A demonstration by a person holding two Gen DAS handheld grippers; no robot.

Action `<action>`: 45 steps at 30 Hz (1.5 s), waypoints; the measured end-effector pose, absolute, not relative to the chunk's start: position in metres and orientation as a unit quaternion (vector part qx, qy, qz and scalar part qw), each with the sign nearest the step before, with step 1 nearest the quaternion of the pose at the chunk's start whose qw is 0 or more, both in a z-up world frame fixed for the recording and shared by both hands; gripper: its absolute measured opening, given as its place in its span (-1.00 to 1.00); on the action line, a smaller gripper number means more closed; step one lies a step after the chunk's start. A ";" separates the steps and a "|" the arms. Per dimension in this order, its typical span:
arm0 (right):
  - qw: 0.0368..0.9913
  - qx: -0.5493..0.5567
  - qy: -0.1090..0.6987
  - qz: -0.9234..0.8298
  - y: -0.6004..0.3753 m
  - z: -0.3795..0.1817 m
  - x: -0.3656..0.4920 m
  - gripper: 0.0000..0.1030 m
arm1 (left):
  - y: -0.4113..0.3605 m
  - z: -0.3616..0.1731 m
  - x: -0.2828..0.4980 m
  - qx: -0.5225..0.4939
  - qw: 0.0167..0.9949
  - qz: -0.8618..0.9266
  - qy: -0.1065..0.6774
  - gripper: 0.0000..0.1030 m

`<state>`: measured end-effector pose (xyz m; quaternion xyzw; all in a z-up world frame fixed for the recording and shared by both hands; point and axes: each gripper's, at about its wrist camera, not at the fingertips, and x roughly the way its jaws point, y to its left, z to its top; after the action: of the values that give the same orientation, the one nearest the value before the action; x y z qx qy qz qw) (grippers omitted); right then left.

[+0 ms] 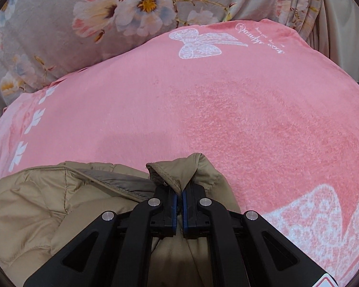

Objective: Fold large clothes

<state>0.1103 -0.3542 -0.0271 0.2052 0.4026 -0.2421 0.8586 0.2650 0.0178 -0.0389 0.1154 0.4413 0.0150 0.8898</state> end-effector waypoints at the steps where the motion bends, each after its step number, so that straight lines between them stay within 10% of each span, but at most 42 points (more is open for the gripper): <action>1: 0.858 0.204 0.404 -0.242 -0.354 -0.028 0.111 -0.96 | 0.018 -0.039 0.264 0.115 0.890 0.015 0.440 -0.86; 22: 0.858 0.244 0.400 -0.210 -0.364 -0.030 0.106 -0.80 | 0.032 -0.037 0.260 0.059 0.900 -0.006 0.432 -0.85; 24: 0.858 0.259 0.397 -0.199 -0.371 -0.018 0.092 -0.52 | 0.048 -0.024 0.255 0.027 0.897 -0.021 0.441 -0.74; 27: 0.869 0.272 0.353 -0.214 -0.384 0.015 0.052 -0.04 | 0.074 0.009 0.236 0.020 0.906 -0.014 0.424 -0.05; 28: 0.874 0.265 0.339 -0.225 -0.389 0.028 0.037 -0.03 | 0.082 0.021 0.230 0.026 0.912 -0.004 0.410 0.38; 30: 0.878 0.246 0.318 -0.260 -0.393 0.051 0.014 0.01 | 0.098 0.055 0.215 0.043 0.929 0.024 0.367 0.47; 37: 0.914 0.188 0.314 -0.177 -0.314 0.091 0.064 -0.63 | 0.037 0.114 0.212 0.034 0.937 -0.045 0.346 0.46; 45: 0.916 0.103 0.373 -0.105 -0.205 0.040 0.125 -0.72 | -0.064 0.028 0.209 0.070 0.905 -0.065 0.414 0.40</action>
<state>0.1249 -0.2051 0.0402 0.1032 0.3727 -0.1051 0.9162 0.2091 -0.0637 0.0282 0.0703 0.4142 -0.0651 0.9051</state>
